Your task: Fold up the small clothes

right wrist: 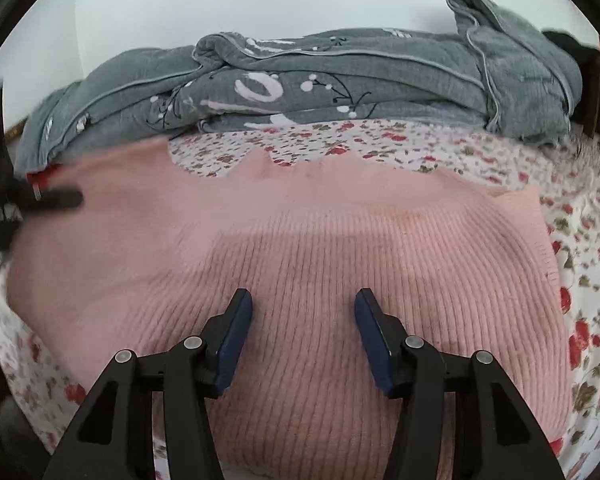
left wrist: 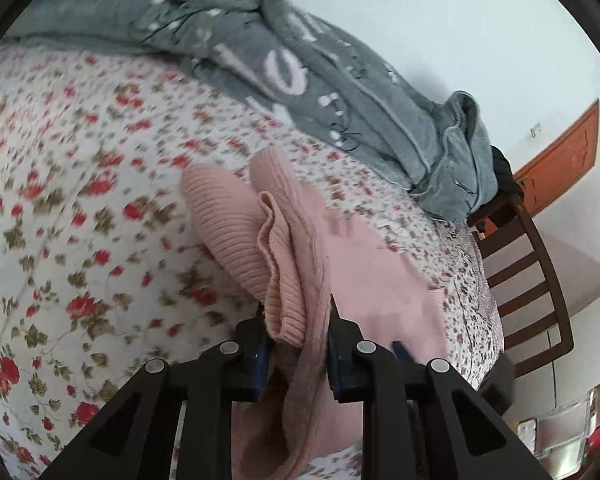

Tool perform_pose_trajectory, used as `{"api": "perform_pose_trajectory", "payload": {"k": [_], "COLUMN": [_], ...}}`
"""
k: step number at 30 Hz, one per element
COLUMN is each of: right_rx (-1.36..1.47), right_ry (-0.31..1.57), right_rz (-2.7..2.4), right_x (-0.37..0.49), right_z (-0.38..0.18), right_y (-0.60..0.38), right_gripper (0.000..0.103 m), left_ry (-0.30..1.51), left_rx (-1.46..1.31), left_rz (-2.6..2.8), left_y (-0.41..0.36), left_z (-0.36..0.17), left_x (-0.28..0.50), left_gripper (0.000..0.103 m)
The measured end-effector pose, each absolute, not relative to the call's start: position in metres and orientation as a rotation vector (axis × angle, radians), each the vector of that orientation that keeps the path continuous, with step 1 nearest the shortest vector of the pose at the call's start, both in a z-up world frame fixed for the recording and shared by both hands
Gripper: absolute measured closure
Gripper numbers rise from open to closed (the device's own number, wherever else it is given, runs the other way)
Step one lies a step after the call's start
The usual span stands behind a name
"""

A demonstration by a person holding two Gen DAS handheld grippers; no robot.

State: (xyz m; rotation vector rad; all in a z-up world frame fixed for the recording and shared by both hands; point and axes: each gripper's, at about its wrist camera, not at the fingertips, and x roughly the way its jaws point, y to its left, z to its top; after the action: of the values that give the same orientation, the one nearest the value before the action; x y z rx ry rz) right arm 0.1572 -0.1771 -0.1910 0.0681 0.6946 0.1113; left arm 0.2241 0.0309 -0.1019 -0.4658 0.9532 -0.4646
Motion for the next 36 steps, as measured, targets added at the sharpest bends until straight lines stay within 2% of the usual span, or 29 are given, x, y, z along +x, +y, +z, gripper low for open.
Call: {"api": "perform_pose_trajectory", "payload": {"k": [4,7,16,21,25,30,36], "right_rx": [0.068,0.283,0.487,0.543,0.560,0.567,0.564], "right_ry": [0.709,0.738,0.602,0.588,0.618,0.633,0.623], "right_rz": [0.146,0.272,0.223,0.163,0.139,0.166,0.231], "right_x": [0.156,0.151,0.102,0.081,0.071,0.071,0.076], "right_z": [-0.187,-0.173,-0.139,-0.147,-0.158,-0.163,-0.153], "right_y": [-0.179,-0.222,-0.358,-0.403,-0.419,-0.421,-0.405], "right_gripper": [0.049,0.051,0.050,0.050,0.050,0.050,0.050], "left_ry": [0.935,0.933,0.913,0.945,0.997,1.053,0.870], "left_rx": [-0.408,-0.395,-0.289,-0.228,-0.124,-0.100,0.018], "left_rz": [-0.453,-0.456,-0.453,-0.510,-0.546,-0.678,-0.560], "left_y": [0.009,-0.006,-0.091,-0.161,-0.222,-0.254,-0.223], "left_z": [-0.079,-0.066,-0.034,-0.032,-0.052,-0.066,-0.032], "left_x": [0.223,0.225,0.223,0.218,0.209,0.199,0.182], "left_gripper": [0.082,0.082,0.083,0.083,0.081,0.073,0.056]}}
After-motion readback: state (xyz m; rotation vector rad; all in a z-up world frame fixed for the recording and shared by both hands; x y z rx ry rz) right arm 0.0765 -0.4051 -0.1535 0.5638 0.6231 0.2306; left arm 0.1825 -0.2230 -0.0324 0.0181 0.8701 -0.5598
